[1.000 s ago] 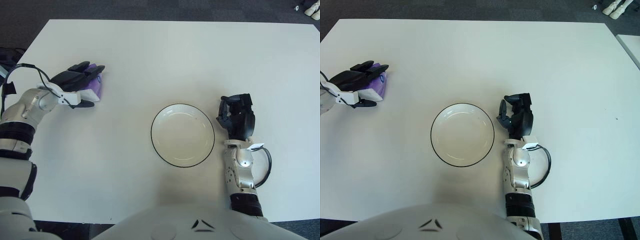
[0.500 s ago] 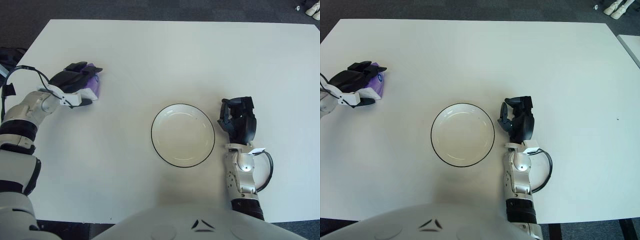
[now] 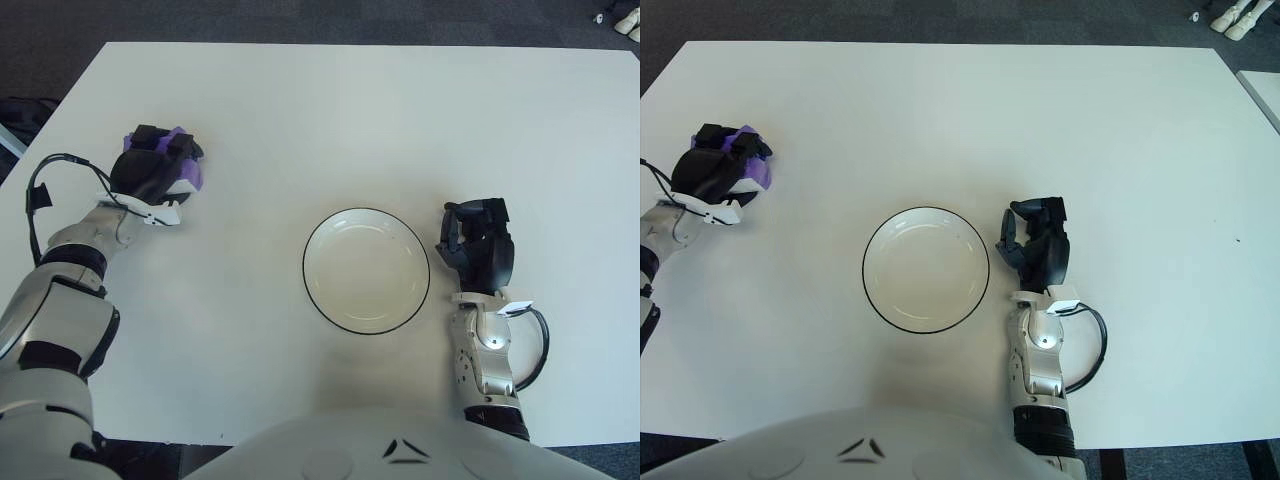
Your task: Put the tissue paper into the plate.
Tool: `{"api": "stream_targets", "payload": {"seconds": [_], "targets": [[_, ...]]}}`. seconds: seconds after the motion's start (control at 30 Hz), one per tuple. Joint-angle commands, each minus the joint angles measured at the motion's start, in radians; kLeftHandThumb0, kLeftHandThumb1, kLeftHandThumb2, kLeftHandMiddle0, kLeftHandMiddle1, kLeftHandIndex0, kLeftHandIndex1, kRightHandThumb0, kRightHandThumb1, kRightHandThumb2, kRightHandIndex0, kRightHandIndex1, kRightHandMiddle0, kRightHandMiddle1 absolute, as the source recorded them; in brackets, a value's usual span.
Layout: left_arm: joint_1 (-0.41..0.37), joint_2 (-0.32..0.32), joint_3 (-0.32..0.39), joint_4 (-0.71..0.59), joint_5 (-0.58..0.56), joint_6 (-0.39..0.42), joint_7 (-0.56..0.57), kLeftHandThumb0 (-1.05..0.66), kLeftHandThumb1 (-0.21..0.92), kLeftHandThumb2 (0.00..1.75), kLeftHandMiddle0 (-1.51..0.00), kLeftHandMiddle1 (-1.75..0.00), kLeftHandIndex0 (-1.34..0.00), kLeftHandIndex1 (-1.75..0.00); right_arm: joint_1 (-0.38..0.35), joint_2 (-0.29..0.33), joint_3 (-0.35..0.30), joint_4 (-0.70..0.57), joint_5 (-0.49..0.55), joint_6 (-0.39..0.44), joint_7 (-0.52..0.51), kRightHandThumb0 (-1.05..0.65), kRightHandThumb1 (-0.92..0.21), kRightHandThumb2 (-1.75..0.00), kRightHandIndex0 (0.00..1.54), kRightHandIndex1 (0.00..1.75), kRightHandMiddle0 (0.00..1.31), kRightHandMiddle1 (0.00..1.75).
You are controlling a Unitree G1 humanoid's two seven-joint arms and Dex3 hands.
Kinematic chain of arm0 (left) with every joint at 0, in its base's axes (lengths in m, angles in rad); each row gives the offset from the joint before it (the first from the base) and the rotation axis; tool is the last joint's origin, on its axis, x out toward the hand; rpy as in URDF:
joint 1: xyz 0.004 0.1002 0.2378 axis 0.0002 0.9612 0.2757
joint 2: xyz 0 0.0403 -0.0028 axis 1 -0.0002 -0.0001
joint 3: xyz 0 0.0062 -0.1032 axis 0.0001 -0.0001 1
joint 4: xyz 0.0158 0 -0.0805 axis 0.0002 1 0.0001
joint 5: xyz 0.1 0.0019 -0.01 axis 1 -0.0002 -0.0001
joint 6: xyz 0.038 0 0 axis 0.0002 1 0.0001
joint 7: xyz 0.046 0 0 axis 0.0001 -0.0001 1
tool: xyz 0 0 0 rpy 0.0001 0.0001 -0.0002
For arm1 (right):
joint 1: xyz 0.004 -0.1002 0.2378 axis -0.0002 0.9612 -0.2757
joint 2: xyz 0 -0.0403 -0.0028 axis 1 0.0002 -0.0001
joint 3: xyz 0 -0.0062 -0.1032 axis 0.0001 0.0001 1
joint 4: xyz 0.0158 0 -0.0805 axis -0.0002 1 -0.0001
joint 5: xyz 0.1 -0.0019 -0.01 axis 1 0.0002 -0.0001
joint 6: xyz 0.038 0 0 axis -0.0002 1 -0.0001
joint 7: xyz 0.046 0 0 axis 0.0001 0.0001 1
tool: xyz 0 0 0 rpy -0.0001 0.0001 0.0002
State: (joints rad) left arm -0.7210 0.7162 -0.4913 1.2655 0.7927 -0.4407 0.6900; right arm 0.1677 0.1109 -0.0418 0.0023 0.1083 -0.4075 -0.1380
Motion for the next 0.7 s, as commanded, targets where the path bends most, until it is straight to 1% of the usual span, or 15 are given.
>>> {"api": "stream_targets", "payload": {"seconds": [0.0, 0.4, 0.5, 0.67], "targets": [[0.104, -0.076, -0.038, 0.054, 0.016, 0.001, -0.022, 0.0, -0.02, 1.65, -0.91, -1.59, -0.64, -1.75, 0.09, 0.042, -0.004, 0.054, 0.014, 0.075, -0.016, -0.37, -0.76, -0.76, 0.46, 1.36, 0.29, 1.75], [0.122, -0.119, 0.045, 0.061, -0.111, -0.068, -0.001, 0.0, -0.07, 1.68, -0.96, -1.55, -0.68, -1.75, 0.096, 0.041, -0.001, 0.05, 0.025, 0.065, -0.003, -0.37, -0.75, -0.77, 0.47, 1.35, 0.29, 1.75], [0.136, -0.141, 0.092, 0.061, -0.169, -0.107, 0.019, 0.0, -0.07, 1.7, -0.97, -1.55, -0.68, -1.75, 0.097, 0.042, -0.002, 0.052, 0.027, 0.061, -0.002, -0.37, -0.75, -0.77, 0.47, 1.35, 0.29, 1.75], [0.155, -0.166, 0.142, 0.064, -0.229, -0.148, 0.022, 0.0, -0.08, 1.71, -0.97, -1.56, -0.69, -1.75, 0.096, 0.045, -0.002, 0.054, 0.028, 0.056, -0.004, -0.37, -0.75, -0.77, 0.47, 1.34, 0.29, 1.75]]}}
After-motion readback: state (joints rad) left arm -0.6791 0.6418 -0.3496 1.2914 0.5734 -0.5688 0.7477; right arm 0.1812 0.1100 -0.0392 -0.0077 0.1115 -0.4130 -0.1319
